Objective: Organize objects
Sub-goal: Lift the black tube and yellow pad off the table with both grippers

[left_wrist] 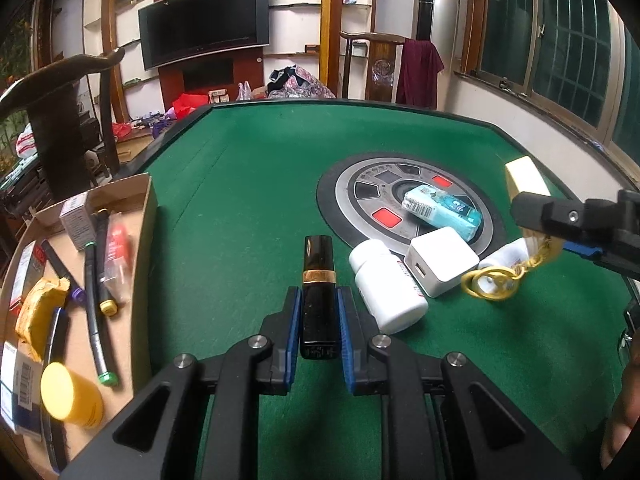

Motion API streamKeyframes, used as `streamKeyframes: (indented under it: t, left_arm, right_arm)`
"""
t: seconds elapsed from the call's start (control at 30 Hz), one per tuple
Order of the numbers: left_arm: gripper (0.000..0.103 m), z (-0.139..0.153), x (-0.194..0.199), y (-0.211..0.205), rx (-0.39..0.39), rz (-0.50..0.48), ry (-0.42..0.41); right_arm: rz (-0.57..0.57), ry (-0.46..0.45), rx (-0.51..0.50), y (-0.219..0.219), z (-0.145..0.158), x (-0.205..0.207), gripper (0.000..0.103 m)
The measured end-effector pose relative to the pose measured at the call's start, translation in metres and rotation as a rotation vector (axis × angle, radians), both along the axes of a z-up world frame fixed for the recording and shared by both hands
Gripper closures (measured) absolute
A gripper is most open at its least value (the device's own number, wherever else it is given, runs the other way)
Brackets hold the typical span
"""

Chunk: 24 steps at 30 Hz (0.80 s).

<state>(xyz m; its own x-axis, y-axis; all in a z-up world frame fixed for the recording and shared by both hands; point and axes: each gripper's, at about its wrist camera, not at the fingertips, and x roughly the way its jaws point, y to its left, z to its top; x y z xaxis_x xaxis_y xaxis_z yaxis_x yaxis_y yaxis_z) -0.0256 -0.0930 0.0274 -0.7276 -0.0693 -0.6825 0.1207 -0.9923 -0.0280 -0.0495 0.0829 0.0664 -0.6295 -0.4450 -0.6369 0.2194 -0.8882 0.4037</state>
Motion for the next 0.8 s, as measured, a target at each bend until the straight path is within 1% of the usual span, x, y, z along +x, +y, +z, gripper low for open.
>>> streamKeyframes:
  t: [0.17,0.4,0.6,0.8]
  left_arm:
    - [0.086,0.002,0.013,0.002,0.013,-0.003,0.000]
    - [0.086,0.012,0.028,0.006,0.019,-0.018,0.025]
    - [0.086,0.019,0.037,0.004,0.037,-0.018,0.040]
    - [0.086,0.023,0.042,0.007,0.039,-0.020,0.048]
  right_arm:
    - [-0.003,-0.004,0.010,0.000,-0.004,-0.001,0.048]
    - [-0.007,-0.007,0.019,0.000,-0.006,-0.001,0.048]
    - [-0.010,-0.010,0.025,0.000,-0.007,-0.001,0.048]
    - [-0.008,-0.002,0.023,-0.001,-0.005,0.000,0.048]
